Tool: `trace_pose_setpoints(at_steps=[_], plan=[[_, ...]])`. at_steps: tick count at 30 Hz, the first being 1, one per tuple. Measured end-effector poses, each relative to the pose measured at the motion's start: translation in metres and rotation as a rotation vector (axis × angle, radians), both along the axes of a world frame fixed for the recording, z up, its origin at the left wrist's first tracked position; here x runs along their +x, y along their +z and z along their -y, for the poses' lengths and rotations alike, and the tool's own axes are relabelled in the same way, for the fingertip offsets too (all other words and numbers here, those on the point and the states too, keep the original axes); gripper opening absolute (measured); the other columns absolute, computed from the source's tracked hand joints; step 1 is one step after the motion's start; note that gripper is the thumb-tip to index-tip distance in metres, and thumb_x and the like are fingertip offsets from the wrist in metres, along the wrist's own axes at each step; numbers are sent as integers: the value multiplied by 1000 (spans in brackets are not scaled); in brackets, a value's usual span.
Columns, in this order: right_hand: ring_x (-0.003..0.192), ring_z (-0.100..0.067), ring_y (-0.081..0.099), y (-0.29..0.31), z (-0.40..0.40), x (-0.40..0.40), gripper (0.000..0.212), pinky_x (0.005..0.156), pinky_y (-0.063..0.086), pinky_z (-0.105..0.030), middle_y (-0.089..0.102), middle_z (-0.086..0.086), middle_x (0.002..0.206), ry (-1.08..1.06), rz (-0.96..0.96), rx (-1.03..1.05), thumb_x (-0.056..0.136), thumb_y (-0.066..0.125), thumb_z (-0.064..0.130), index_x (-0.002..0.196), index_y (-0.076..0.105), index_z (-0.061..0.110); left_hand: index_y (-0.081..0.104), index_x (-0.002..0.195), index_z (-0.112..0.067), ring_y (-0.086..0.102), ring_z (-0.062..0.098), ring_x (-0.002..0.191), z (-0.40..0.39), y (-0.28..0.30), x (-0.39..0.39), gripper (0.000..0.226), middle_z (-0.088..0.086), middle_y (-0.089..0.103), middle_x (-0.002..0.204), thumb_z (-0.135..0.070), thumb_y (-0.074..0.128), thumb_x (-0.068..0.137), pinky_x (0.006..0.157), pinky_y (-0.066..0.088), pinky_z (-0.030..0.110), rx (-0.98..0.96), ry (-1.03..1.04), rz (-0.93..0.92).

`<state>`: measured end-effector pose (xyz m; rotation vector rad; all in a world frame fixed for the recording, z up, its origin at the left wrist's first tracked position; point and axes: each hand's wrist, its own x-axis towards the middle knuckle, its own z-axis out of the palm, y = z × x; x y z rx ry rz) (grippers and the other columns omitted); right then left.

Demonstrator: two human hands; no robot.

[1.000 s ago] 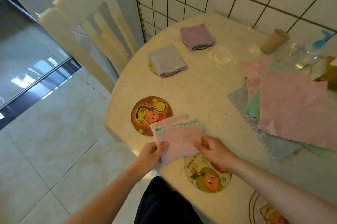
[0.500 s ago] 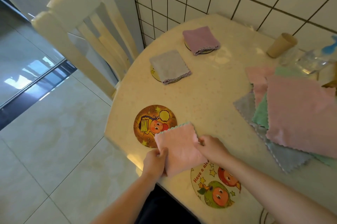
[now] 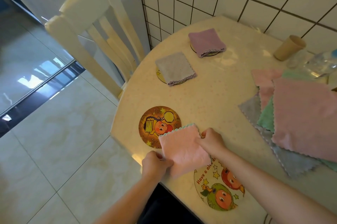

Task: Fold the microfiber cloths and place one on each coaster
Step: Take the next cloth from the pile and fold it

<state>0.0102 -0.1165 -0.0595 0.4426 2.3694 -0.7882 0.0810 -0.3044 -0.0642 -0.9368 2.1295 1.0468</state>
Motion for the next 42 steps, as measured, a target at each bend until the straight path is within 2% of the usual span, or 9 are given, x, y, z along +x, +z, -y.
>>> trace_pose_setpoints(at_steps=[3, 7, 11, 19, 23, 28, 32, 37, 42], plan=[[65, -18, 57, -2, 3, -3, 18, 49, 39, -25, 60, -3, 77, 17, 43, 2, 75, 61, 28, 77, 56, 11, 58, 97, -15, 58, 16, 85, -1, 0, -3, 37, 1, 63, 92, -26, 79, 68, 69, 48, 29, 68, 54, 58], [100, -26, 56, -1, 16, 1, 42, 84, 50, -32, 49, -13, 116, 111, 109, 156, 78, 62, 34, 110, 58, 8, 64, 93, -12, 59, 19, 84, -6, 1, -3, 24, 2, 66, 88, -25, 74, 76, 77, 49, 33, 156, 119, 86], [101, -25, 54, 3, 19, 4, 43, 84, 48, -32, 45, -11, 119, 97, 97, 149, 76, 62, 34, 112, 54, 11, 63, 94, -13, 57, 19, 82, -10, 1, -1, 17, 1, 63, 84, -24, 68, 82, 75, 47, 32, 217, 153, 47], [88, -18, 60, 17, 15, -2, 46, 68, 51, -31, 58, -5, 105, -236, 134, -391, 74, 69, 14, 111, 43, 14, 56, 111, -9, 64, 32, 100, 17, 26, -7, 47, 21, 63, 114, -22, 67, 67, 87, 52, 48, 601, 243, -78], [88, -26, 65, 22, 20, -7, 32, 76, 53, -38, 69, -11, 102, -393, 212, -617, 79, 67, 7, 110, 59, 12, 56, 110, -10, 63, 31, 94, 49, 32, -32, 25, 19, 61, 113, -5, 63, 86, 84, 53, 46, 583, 161, -118], [91, -28, 67, 22, 41, -17, 26, 86, 53, -44, 71, -11, 101, -514, 223, -768, 82, 68, 12, 106, 60, 16, 59, 108, -23, 61, 36, 105, 90, 35, -81, 24, 20, 62, 113, -10, 63, 88, 87, 54, 51, 428, -90, -150], [93, -27, 67, 14, 59, -28, 23, 82, 57, -42, 68, -8, 103, -532, 112, -704, 84, 66, 12, 105, 57, 16, 55, 114, -19, 63, 25, 99, 99, 32, -112, 29, 10, 62, 110, -10, 63, 88, 80, 58, 39, 325, -217, -119], [96, -20, 61, -1, 69, -46, 26, 84, 52, -35, 63, -2, 101, -348, -53, -343, 84, 62, 14, 110, 57, 13, 46, 118, -20, 62, 23, 95, 90, 20, -114, 46, 4, 56, 110, -8, 71, 81, 67, 61, 34, 295, -269, -50], [93, -20, 60, -12, 72, -51, 26, 77, 47, -29, 65, -3, 103, -229, -102, -165, 82, 64, 17, 107, 58, 14, 36, 126, -21, 59, 16, 87, 87, 5, -100, 63, -5, 55, 101, -13, 73, 75, 60, 55, 27, 139, -325, -187]])
